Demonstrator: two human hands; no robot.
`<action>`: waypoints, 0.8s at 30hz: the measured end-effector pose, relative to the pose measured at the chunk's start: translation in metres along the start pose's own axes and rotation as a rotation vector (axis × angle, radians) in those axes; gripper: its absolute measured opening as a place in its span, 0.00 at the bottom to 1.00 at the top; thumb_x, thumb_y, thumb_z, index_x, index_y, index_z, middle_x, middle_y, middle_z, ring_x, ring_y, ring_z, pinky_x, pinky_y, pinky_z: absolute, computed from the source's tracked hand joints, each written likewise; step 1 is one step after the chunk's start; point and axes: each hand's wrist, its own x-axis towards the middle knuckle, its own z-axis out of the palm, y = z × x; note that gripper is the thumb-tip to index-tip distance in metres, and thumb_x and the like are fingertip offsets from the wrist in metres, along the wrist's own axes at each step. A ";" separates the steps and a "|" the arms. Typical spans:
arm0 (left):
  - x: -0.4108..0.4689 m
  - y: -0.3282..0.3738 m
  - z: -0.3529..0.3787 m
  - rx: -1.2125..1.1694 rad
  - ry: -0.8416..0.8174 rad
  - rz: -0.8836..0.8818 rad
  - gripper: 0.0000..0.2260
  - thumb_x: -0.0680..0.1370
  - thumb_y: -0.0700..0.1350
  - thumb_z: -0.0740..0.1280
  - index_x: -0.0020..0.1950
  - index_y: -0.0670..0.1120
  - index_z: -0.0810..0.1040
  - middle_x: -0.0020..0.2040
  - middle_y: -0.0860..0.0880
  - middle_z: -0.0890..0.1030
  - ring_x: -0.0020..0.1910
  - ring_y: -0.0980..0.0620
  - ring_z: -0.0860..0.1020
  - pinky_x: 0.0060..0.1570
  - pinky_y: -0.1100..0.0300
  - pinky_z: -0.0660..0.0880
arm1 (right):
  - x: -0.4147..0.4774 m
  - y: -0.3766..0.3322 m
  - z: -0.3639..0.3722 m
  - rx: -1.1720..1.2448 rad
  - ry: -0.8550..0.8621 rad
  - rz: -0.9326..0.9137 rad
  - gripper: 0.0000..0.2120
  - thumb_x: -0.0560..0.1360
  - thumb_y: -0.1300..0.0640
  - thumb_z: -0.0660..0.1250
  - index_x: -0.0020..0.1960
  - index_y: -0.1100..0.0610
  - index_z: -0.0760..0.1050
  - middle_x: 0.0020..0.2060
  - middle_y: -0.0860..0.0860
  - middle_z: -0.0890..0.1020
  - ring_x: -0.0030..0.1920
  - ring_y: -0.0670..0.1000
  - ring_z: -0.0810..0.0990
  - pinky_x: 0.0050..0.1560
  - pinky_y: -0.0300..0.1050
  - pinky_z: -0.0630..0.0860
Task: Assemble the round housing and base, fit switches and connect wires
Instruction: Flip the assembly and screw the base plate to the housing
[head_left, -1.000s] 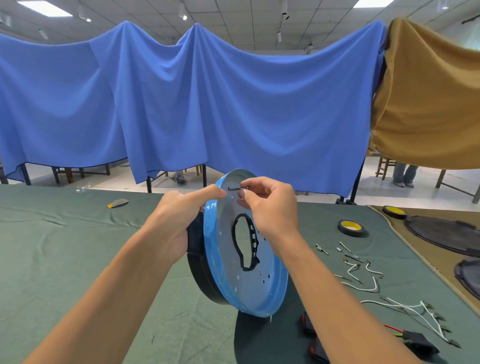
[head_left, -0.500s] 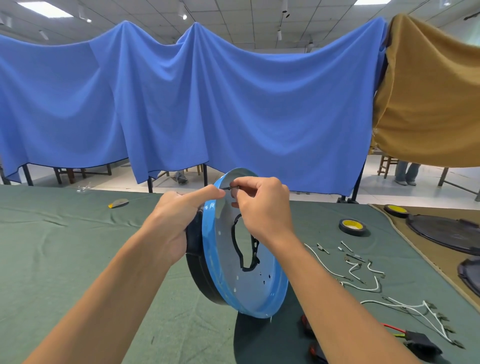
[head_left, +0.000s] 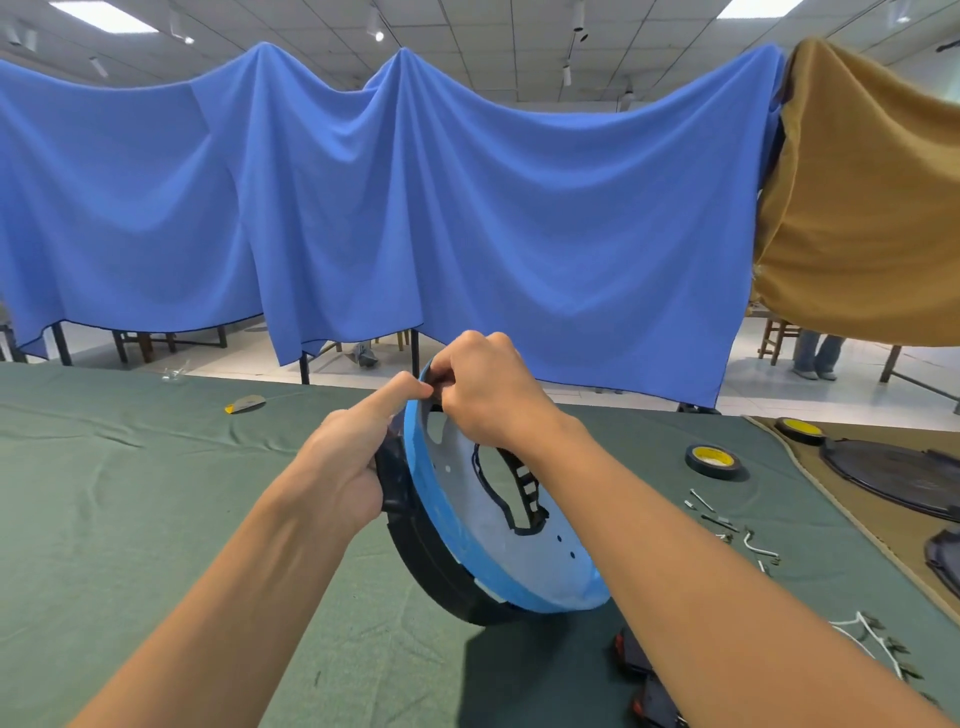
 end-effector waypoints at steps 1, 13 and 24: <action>0.002 -0.002 0.000 -0.019 -0.008 -0.012 0.11 0.70 0.46 0.74 0.41 0.39 0.78 0.41 0.40 0.78 0.31 0.43 0.78 0.33 0.51 0.81 | 0.001 0.000 0.002 -0.019 -0.015 -0.001 0.12 0.74 0.65 0.62 0.52 0.57 0.82 0.46 0.59 0.79 0.47 0.59 0.76 0.48 0.53 0.78; 0.023 -0.066 -0.014 -0.288 -0.077 -0.205 0.14 0.72 0.47 0.70 0.50 0.36 0.79 0.46 0.36 0.79 0.32 0.41 0.81 0.28 0.50 0.81 | 0.009 0.006 0.040 -0.237 -0.328 -0.067 0.07 0.74 0.62 0.66 0.51 0.57 0.80 0.35 0.51 0.72 0.39 0.55 0.75 0.33 0.43 0.68; 0.064 -0.083 -0.062 -0.237 -0.382 -0.397 0.37 0.70 0.56 0.74 0.67 0.30 0.71 0.64 0.33 0.77 0.62 0.37 0.78 0.66 0.43 0.72 | 0.013 0.012 0.065 -0.345 -0.486 -0.120 0.08 0.75 0.62 0.66 0.52 0.54 0.80 0.45 0.54 0.78 0.44 0.55 0.77 0.40 0.48 0.76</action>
